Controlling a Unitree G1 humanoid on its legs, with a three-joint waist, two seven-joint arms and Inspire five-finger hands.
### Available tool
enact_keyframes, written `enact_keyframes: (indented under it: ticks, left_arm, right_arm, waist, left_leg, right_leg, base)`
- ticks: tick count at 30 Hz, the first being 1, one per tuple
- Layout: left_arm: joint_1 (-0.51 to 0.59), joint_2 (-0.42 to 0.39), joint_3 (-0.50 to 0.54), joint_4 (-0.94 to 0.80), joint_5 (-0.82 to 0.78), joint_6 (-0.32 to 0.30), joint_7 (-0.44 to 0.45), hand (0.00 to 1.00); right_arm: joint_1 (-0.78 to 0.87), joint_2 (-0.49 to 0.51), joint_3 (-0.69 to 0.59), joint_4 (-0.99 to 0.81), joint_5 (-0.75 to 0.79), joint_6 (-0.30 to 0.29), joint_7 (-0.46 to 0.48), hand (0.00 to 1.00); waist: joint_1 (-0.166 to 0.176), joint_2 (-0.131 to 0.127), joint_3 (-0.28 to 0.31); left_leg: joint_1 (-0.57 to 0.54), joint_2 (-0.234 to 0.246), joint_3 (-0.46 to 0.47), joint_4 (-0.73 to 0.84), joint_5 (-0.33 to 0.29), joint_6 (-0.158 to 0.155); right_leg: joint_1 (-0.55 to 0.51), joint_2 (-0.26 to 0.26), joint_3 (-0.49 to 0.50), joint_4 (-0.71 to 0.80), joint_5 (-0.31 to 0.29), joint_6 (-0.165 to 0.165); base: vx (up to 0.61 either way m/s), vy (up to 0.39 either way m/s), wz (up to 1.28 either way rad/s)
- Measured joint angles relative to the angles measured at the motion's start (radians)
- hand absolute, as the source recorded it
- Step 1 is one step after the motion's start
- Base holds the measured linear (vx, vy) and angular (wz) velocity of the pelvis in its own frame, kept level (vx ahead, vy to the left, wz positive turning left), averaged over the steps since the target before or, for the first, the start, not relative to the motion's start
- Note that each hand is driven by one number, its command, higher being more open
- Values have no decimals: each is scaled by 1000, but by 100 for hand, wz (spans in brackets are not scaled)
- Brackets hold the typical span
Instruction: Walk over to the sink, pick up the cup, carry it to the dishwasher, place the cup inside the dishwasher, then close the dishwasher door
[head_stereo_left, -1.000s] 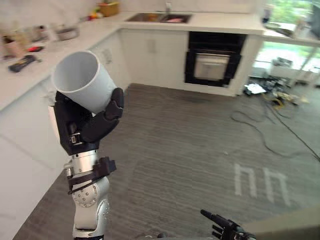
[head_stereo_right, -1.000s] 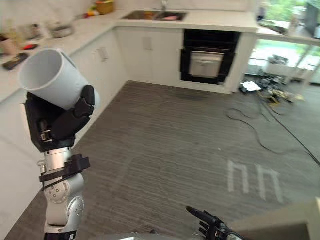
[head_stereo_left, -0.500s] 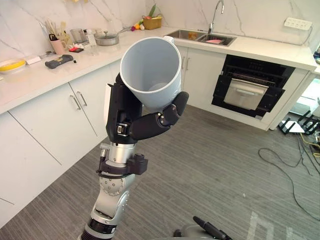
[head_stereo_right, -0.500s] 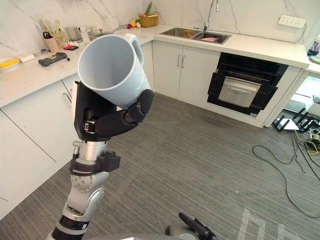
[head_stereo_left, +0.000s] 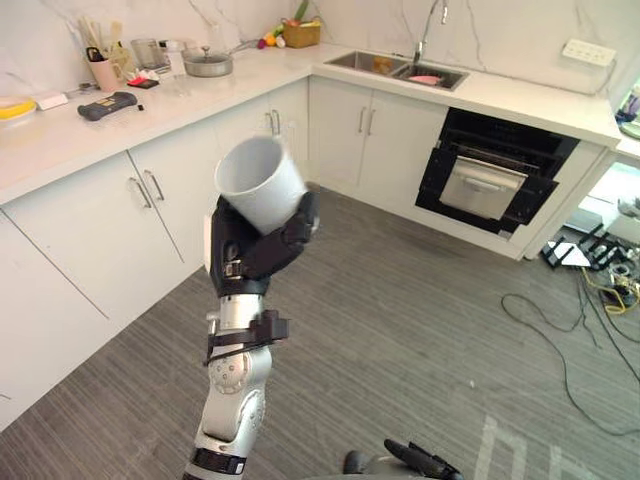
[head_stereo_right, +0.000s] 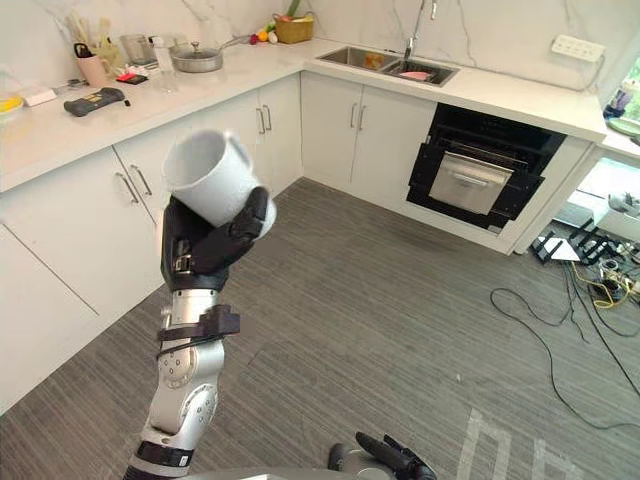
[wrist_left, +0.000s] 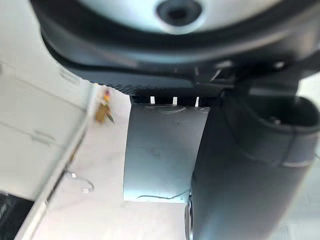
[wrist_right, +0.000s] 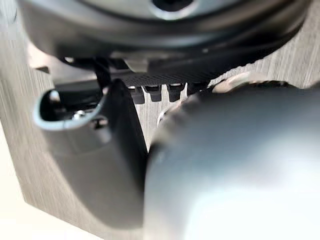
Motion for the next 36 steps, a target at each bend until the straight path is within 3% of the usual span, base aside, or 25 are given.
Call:
enact_keyframes:
  ticks: [1, 2, 3, 4, 5, 6, 8, 10, 12, 13, 14, 15, 17, 18, 22, 24, 25, 26, 28, 30, 32, 33, 34, 35, 36]
  left_arm:
    - [44, -2, 33, 0, -14, 1, 27, 0]
    - [61, 0, 48, 0, -18, 2, 34, 0]
    - [88, 11, 55, 1, -38, 6, 56, 0]
    - [109, 12, 56, 0, -44, 6, 62, 0]
    - [115, 13, 57, 0, -49, 6, 62, 0]
    - [121, 11, 60, 0, -50, 6, 62, 0]
    - [122, 10, 61, 0, -49, 5, 46, 0]
    - [123, 8, 61, 0, -48, 5, 26, 0]
    - [134, -3, 61, -10, -48, 6, 16, 0]
    - [146, -7, 62, -20, -48, 5, 14, 0]
    - [178, -8, 64, -36, -49, -10, 10, 0]
    - [191, -7, 67, -34, -49, -19, 8, 0]
    - [199, -7, 84, -25, -50, -20, 6, 0]
    - [201, -3, 98, -19, -51, -16, 5, 0]
    - [181, 11, 81, -18, -71, 25, -51, 0]
    - [166, 49, 41, -25, -69, 41, -97, 0]
    - [166, 70, 16, -30, -67, 48, -110, 0]
    - [166, 81, 5, -31, -59, 47, -110, 0]
    - [146, 99, -32, -32, -5, 47, -107, 0]
    - [113, 107, -52, -30, 1, 55, -107, 0]
    - [71, 109, -65, -19, 1, 65, -109, 0]
    - [54, 108, -65, -16, -1, 75, -114, 0]
    - [52, 109, -60, -16, -3, 76, -127, 0]
    - [52, 115, -53, -19, -3, 76, -136, 0]
    - [47, 116, -46, -5, -1, 66, -149, 0]
  right_arm:
    - [-3, -10, 24, -4, 0, 1, 1, 100]
    - [-12, -15, 37, 1, -1, 1, 1, 100]
    - [-27, -24, 53, 6, -3, 12, 1, 100]
    - [-27, -38, 67, 5, -6, 26, 0, 100]
    - [-30, -42, 67, 4, -6, 30, 0, 100]
    - [-30, -46, 62, 4, -6, 35, -3, 100]
    - [-36, -51, 62, 6, -14, 43, -14, 100]
    - [-38, -53, 62, 16, -23, 45, -20, 100]
    - [-49, -65, 62, 43, -33, 44, -21, 100]
    - [-50, -69, 62, 48, -39, 44, -21, 100]
    - [-49, -74, 73, 73, -43, 40, -23, 100]
    - [-49, -75, 74, 84, -43, 40, -24, 100]
    - [-50, -74, 81, 90, -45, 39, -29, 100]
    - [-49, -69, 80, 91, -47, 33, -33, 100]
    - [-20, -58, 38, 91, -53, -12, -53, 100]
    - [-16, -32, -1, 77, -51, -39, -79, 100]
    - [-13, -24, -4, 64, -50, -63, -99, 100]
    - [-12, -22, -4, 54, -50, -72, -102, 100]
    - [-9, 5, -3, -7, -51, -98, -105, 100]
    - [-23, 33, -15, -35, -49, -114, -113, 100]
    - [-31, 55, -24, -58, -42, -115, -121, 100]
    - [-34, 57, -34, -72, -42, -103, -120, 100]
    - [-25, 57, -34, -81, -42, -91, -121, 100]
    - [-18, 60, -33, -88, -42, -88, -120, 100]
    - [-1, 62, -35, -91, -42, -82, -113, 100]
  waist:
    - [17, 4, 2]
    - [21, 9, 7]
    - [16, 12, 16]
    - [21, 23, 22]
    - [22, 31, 27]
    - [28, 31, 35]
    - [31, 35, 50]
    - [34, 24, 61]
    - [39, 25, 69]
    - [45, 29, 70]
    - [71, 38, 65]
    - [79, 42, 59]
    - [91, 41, 46]
    - [90, 18, 40]
    - [64, 4, 14]
    - [59, -21, 1]
    - [50, -29, -3]
    - [45, -28, -6]
    - [13, -24, -12]
    - [-14, -20, -10]
    - [-39, 1, 7]
    - [-42, 9, 20]
    - [-40, 3, 21]
    - [-38, -14, 28]
    - [-41, -29, 39]
  left_leg:
    - [12, 15, 15, 49, -25, -25]
    - [-6, 28, 22, 133, -45, -33]
    - [-99, 78, 33, 373, -36, -12]
    - [-200, 129, 43, 578, 43, 52]
    - [-238, 152, 42, 653, 96, 55]
    - [-279, 169, 44, 715, 87, 40]
    - [-297, 147, 60, 619, 29, 29]
    - [-308, 93, 74, 431, 23, 19]
    - [-326, -2, -3, 104, 120, -33]
    - [-329, -15, -43, 34, 176, -51]
    - [-334, -24, -141, -42, 256, -104]
    - [-333, -24, -158, -24, 301, -100]
    - [-327, -51, -173, 4, 344, -52]
    - [-319, -86, -145, 34, 316, 14]
    - [-278, -156, -118, 101, 206, 71]
    - [-185, -190, -107, 41, 170, 81]
    - [-110, -207, -104, -27, 164, 91]
    - [-76, -208, -103, -55, 163, 94]
    - [6, -188, -105, -133, 161, 95]
    - [30, -165, -105, -155, 155, 77]
    - [63, -123, -108, -170, 142, 54]
    - [96, -105, -99, -166, 133, 40]
    - [132, -102, -79, -149, 106, 0]
    - [155, -116, -78, -130, 84, -17]
    - [200, -134, -78, -82, 16, -28]
  right_leg:
    - [0, 7, 14, 85, -78, -7]
    - [7, 8, 17, 93, -102, -27]
    - [21, 10, 7, 98, -119, -31]
    - [47, 16, 3, 77, -121, -33]
    - [68, 19, 0, 59, -119, -37]
    - [100, 15, 0, 30, -117, -40]
    - [148, -1, 2, -7, -112, -50]
    - [197, -29, 3, -44, -115, -45]
    - [256, -67, 12, -76, -131, -18]
    - [270, -68, 24, -86, -134, -12]
    - [298, -64, 61, -103, -151, 17]
    - [314, -63, 80, -108, -162, 35]
    - [322, -83, 118, -102, -184, 66]
    - [322, -128, 141, -79, -213, 93]
    - [304, -210, 156, 98, -226, 132]
    - [201, -269, 151, 390, -173, 166]
    - [136, -303, 141, 554, -95, 126]
    - [105, -302, 141, 622, -93, 110]
    - [-29, -246, 97, 727, -169, 60]
    - [-130, -186, 34, 632, -229, 51]
    - [-176, -122, -49, 421, -234, 37]
    - [-176, -76, -69, 214, -167, 27]
    - [-146, -40, -58, -17, -24, 13]
    - [-123, -41, -48, -107, 86, 5]
    - [-109, -60, -43, -93, 240, -107]
  base:
    - [83, -95, -21]
    - [102, -69, -6]
    - [93, -83, 11]
    - [90, -88, 18]
    - [175, -71, 13]
    - [243, -3, 14]
    - [246, 18, 11]
    - [259, 58, 9]
    - [208, 94, -1]
    - [256, 162, -49]
    - [361, 237, -68]
    - [397, 266, -72]
    - [372, 235, -59]
    - [425, 251, -51]
    - [426, 223, -7]
    - [413, 182, -12]
    - [380, 128, -17]
    - [366, 90, -16]
    - [353, 26, -5]
    - [410, -41, 4]
    - [520, -100, 5]
    - [633, -163, -15]
    - [547, -147, -20]
    - [685, -205, -14]
    - [428, -130, -25]
